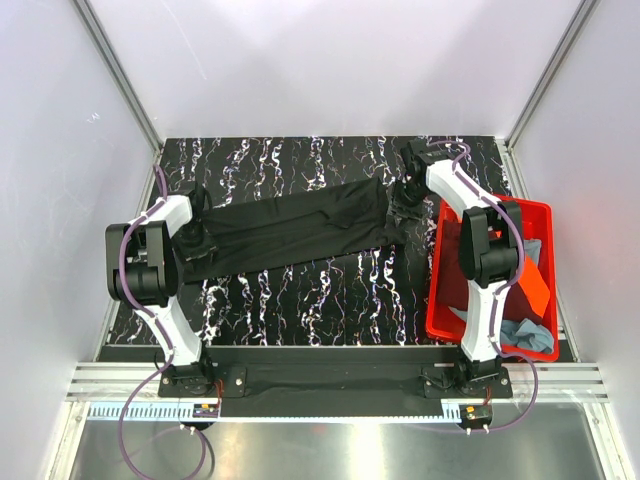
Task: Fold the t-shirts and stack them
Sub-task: Fold the tshirt
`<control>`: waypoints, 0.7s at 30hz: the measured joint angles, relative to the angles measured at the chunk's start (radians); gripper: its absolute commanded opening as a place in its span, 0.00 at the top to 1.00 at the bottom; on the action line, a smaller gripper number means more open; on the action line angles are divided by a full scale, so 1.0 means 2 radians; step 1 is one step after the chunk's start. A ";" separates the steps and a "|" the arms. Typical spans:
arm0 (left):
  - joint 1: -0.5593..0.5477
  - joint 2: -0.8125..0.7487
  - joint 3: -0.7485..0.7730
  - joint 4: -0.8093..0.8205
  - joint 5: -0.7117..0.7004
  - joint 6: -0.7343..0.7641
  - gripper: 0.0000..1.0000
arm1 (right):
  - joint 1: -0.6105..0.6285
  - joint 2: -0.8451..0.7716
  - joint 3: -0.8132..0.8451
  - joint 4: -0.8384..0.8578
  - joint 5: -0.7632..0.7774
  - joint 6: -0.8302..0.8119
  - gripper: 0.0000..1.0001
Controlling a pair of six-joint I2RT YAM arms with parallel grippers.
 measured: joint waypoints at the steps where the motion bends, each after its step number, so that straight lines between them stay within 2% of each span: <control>1: 0.000 0.000 0.000 0.000 0.000 0.000 0.44 | 0.000 0.000 0.000 0.001 -0.001 0.014 0.55; 6: 0.000 0.000 0.000 0.000 0.000 0.000 0.44 | 0.000 -0.004 -0.017 0.016 -0.009 0.122 0.52; 10: 0.000 0.000 0.000 0.000 0.000 0.000 0.44 | 0.000 -0.030 -0.098 0.059 -0.010 0.224 0.48; 13: 0.000 0.000 0.000 0.000 0.000 0.000 0.44 | 0.000 -0.035 -0.124 0.071 -0.008 0.284 0.48; 21: 0.000 0.000 0.000 0.000 0.000 0.000 0.44 | 0.000 -0.038 -0.127 0.118 0.019 0.375 0.47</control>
